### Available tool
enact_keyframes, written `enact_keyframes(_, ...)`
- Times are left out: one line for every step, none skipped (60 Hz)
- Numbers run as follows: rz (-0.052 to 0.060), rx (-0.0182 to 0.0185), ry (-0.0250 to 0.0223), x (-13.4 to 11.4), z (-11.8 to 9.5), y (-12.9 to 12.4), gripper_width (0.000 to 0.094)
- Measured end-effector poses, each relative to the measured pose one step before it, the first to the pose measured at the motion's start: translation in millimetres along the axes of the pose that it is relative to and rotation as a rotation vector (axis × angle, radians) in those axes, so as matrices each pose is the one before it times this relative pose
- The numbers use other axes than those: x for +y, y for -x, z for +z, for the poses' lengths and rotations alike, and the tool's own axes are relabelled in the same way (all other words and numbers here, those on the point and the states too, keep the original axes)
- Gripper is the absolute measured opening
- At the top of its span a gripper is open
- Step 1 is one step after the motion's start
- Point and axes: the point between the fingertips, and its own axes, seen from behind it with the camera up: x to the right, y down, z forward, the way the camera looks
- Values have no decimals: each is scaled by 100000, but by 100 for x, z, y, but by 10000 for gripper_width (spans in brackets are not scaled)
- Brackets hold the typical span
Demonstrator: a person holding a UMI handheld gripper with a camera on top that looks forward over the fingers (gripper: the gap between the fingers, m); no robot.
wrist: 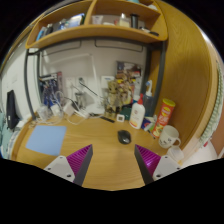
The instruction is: Arrange mouse
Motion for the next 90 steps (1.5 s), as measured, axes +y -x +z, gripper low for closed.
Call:
enact_keyframes(73, 828, 741, 637, 762, -642, 852)
enact_keyframes(112, 598, 487, 497, 697, -457, 850)
enact_keyframes(126, 289, 500, 413, 706, -424, 848)
enact_keyframes(101, 58, 466, 322, 685, -366, 845)
enact_keyframes(-16, -33, 410, 298, 705, -304, 839)
enact_keyframes(-177, -36, 495, 276, 685, -282, 838)
enact_keyframes(-238, 33, 602, 258, 710, -265, 839)
enact_keyframes(-267, -56, 516, 198, 728, -230, 838)
enact_keyframes(-199, -170, 426, 143, 720, -203, 841)
enact_keyframes(-163, -254, 257, 84, 761, -165, 842)
enact_keyframes(-166, -397, 172, 53, 772, -113, 840)
enact_keyframes(-116, -440, 179, 21, 786, -119, 841)
enact_keyframes(-74, -457, 120, -35, 764, -56, 838)
enact_keyframes(-55, -524, 38, -60, 782, -48, 840)
enact_keyframes(-132, -497, -82, -98, 787, -82, 840)
enact_keyframes(-172, -471, 7, -94, 802, -95, 842)
enact_keyframes(-76, -378, 42, -69, 795, -100, 842)
enact_keyframes(26, -397, 229, -101, 786, -71, 843)
enact_keyframes(-11, -488, 233, -91, 804, -56, 847)
enact_keyframes(-10, -498, 276, -71, 761, -59, 848)
enact_keyframes(68, -299, 264, -98, 764, -117, 847)
enact_keyframes(198, -166, 212, -135, 773, -158, 846)
enact_keyframes(257, -160, 97, -151, 765, -125, 846)
enact_keyframes(256, -209, 163, -133, 722, -119, 848)
enact_keyframes(171, -245, 281, -100, 692, -106, 844)
enact_keyframes(122, -243, 336, -103, 679, -94, 841)
enact_keyframes(33, -258, 307, -85, 653, -100, 843)
enact_keyframes(-36, -136, 216, -81, 639, -102, 839)
enact_keyframes(-141, -36, 243, -63, 598, -101, 841)
enact_keyframes(-230, 20, 285, -22, 555, -120, 836)
enact_keyframes(-333, 36, 335, -3, 503, -133, 832)
enact_keyframes(-378, -189, 337, 10, 489, -81, 822)
enact_keyframes(-364, -336, 401, 53, 460, -25, 807)
enact_keyframes(-249, -395, 345, 57, 438, -5, 799)
enact_keyframes(-114, -385, 235, 54, 403, -12, 782)
enact_keyframes(-49, -366, 264, 74, 378, -30, 768)
enact_keyframes(-111, -358, 341, 102, 340, -2, 740)
enact_keyframes(-218, -307, 476, 168, 317, -1, 741)
enact_keyframes(-273, -301, 714, 222, 245, 5, 675)
enact_keyframes(581, -975, -1322, -261, 170, 159, 688)
enact_keyframes(678, -445, -946, -174, 163, 72, 624)
enact_keyframes(346, 179, -22, 59, 162, -44, 562)
enact_keyframes(-177, 440, 184, 89, 83, -131, 500)
enact_keyframes(129, -99, -755, -197, 58, -10, 492)
enact_keyframes(-63, 50, 392, 92, 7, -26, 491)
enact_keyframes(79, -31, -241, -88, 10, -1, 488)
enact_keyframes(-53, 0, 211, 45, -13, 2, 482)
enact_keyframes(-12, 66, 107, 12, -27, 3, 477)
enact_keyframes(-16, -566, 255, 6, -120, -84, 463)
enact_keyframes(90, 157, 161, 21, -45, 9, 458)
enact_keyframes(214, 252, -13, -16, -5, 4, 454)
enact_keyframes(120, 278, 80, 7, -27, 3, 439)
enact_keyframes(86, 394, 23, 6, -40, -20, 435)
enact_keyframes(73, 405, 156, 23, -32, -22, 411)
enact_keyframes(165, 456, 225, 35, -11, -13, 394)
enact_keyframes(122, 444, 330, 61, -12, -24, 387)
enact_keyframes(-13, 204, 14, -66, 266, -23, 423)
enact_keyframes(165, 229, 280, 66, -95, 47, 340)
enact_keyframes(406, 113, 535, 83, -51, 36, 330)
enact_keyframes(647, 150, 146, -16, -25, 18, 312)
enact_keyframes(468, 165, 552, 73, -13, 6, 312)
enact_keyframes(201, 211, -21, -71, 11, -22, 298)
enact_keyframes(126, 133, 569, 67, 1, -16, 297)
enact_keyframes(104, 110, -90, -61, 8, -19, 296)
enact_keyframes(173, 192, 252, 22, 5, 3, 298)
enact_keyframes(127, 402, 114, -7, -14, -20, 297)
enact_keyframes(-157, 547, 172, -31, -6, -50, 297)
enact_keyframes(-90, 733, 259, -50, -39, -69, 299)
enact_keyframes(311, 1012, 412, -45, -48, -112, 297)
enact_keyframes(554, 1066, 492, -69, -98, -118, 298)
enact_keyframes(543, 568, 201, -256, -142, -5, 297)
enact_keyframes(672, 451, -413, -325, -333, 34, 297)
enact_keyframes(717, 791, -959, -636, -365, -17, 298)
enact_keyframes(428, 1240, -1365, -833, -493, -68, 299)
enact_keyframes(154, 1259, -1613, -1028, -577, -67, 297)
enact_keyframes(303, 986, -1800, -1129, -655, 29, 298)
enact_keyframes(607, 760, -2083, -1258, -730, 127, 297)
enact_keyframes(763, 1139, -2026, -1565, -746, 279, 296)
enact_keyframes(769, -32, -2507, -1328, -794, 204, 294)
enact_keyframes(647, 274, -2104, -1380, -839, 391, 295)
enact_keyframes(528, 216, -2123, -1434, -825, 490, 297)
enact_keyframes(290, 220, -2296, -1525, -827, 507, 297)
enact_keyframes(274, 197, -2519, -1538, -794, 557, 298)
enact_keyframes(128, 60, -2495, -1530, -795, 624, 299)
enact_keyframes(111, 416, -2195, -1621, -754, 841, 297)
enact_keyframes(-47, -34, -2436, -1602, -668, 950, 297)
enact_keyframes(645, -802, -2067, -1316, -647, 698, 297)
enact_keyframes(664, -469, -1949, -1278, -656, 936, 299)
enact_keyframes(832, -464, -1768, -1165, -633, 962, 298)
enact_keyframes(789, -599, -1587, -1028, -552, 1028, 298)
